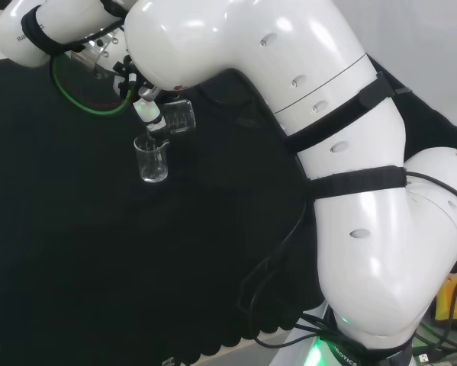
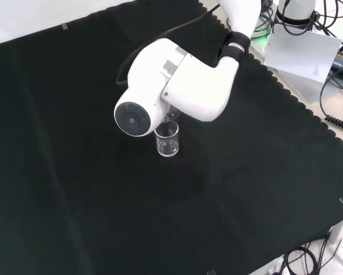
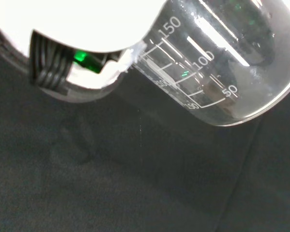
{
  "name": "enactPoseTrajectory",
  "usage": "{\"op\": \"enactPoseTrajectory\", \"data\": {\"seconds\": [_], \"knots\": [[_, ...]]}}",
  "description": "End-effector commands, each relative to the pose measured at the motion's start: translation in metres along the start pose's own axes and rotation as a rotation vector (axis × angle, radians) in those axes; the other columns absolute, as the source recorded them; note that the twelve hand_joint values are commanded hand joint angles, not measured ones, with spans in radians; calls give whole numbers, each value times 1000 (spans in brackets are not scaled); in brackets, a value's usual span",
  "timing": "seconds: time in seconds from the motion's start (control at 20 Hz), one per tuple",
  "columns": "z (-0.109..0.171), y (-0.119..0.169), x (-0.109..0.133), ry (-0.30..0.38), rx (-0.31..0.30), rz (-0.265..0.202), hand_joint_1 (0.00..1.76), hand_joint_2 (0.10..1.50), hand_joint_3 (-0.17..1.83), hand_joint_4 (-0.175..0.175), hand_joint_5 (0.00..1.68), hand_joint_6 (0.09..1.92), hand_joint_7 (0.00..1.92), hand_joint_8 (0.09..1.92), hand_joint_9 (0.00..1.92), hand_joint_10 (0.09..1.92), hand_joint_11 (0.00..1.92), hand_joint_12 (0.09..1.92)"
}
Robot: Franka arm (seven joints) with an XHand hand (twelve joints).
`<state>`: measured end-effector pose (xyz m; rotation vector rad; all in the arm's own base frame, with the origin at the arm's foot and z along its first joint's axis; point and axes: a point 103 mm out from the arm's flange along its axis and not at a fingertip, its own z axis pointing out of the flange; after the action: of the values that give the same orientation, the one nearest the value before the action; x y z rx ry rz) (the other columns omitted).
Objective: Pour the water from the handheld beaker into the one on the table.
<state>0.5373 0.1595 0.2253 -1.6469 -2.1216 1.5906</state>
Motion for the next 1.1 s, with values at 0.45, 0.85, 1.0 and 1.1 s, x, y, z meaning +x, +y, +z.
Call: {"op": "enactPoseTrajectory", "data": {"seconds": [0.45, 0.85, 1.0, 1.1], "knots": [[-2, -2, -2, 5, -9, -4, 1157, 607, 704, 122, 1345, 564, 1459, 315, 1448, 107, 1063, 922], [-5, -2, 2, -6, 0, -4, 1157, 606, 704, 122, 1344, 566, 1458, 319, 1449, 107, 1063, 921], [-5, -2, 2, -7, 5, -4, 1157, 606, 705, 122, 1344, 567, 1458, 320, 1449, 107, 1063, 921], [-6, -2, 2, -11, 8, -1, 1157, 606, 705, 122, 1343, 567, 1458, 321, 1449, 107, 1063, 921]]}}
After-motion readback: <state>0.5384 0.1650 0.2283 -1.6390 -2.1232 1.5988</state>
